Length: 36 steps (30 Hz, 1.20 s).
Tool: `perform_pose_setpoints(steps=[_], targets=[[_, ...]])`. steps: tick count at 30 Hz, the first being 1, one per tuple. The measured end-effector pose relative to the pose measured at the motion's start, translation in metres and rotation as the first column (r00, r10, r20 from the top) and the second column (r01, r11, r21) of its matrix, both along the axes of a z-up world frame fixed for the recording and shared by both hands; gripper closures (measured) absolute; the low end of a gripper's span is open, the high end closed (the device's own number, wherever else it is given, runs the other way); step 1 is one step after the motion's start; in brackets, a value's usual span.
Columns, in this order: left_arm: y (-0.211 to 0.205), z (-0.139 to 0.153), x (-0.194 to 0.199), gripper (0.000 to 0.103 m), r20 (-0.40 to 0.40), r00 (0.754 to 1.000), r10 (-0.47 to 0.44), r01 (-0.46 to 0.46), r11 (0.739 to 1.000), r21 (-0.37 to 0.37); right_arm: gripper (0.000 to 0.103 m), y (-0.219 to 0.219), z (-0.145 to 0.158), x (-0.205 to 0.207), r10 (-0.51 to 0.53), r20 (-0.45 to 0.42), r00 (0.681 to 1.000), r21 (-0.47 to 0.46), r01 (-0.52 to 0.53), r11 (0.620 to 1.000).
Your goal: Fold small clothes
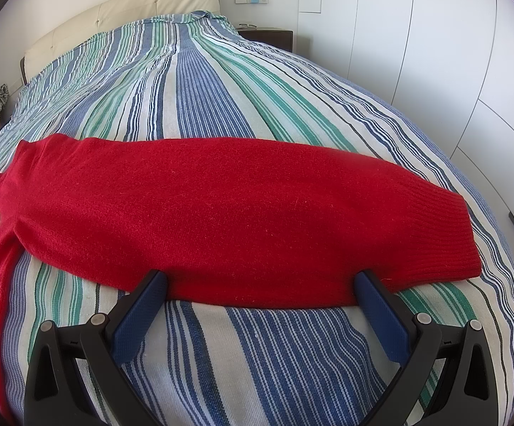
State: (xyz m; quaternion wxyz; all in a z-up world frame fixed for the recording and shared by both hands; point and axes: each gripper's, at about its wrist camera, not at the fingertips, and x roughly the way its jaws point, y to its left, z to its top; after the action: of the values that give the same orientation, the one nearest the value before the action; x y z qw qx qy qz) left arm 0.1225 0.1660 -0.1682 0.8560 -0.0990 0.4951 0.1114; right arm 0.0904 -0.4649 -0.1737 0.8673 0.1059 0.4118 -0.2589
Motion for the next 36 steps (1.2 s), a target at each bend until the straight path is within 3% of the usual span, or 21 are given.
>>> perform_pose_setpoints(steps=[36], targets=[[-0.0011, 0.0036, 0.0, 0.019, 0.01, 1.0, 0.007, -0.007, 1.0, -0.005, 0.0, 0.0002, 0.0002, 0.0001, 0.0, 0.0, 1.0, 0.0, 0.0, 1.0]])
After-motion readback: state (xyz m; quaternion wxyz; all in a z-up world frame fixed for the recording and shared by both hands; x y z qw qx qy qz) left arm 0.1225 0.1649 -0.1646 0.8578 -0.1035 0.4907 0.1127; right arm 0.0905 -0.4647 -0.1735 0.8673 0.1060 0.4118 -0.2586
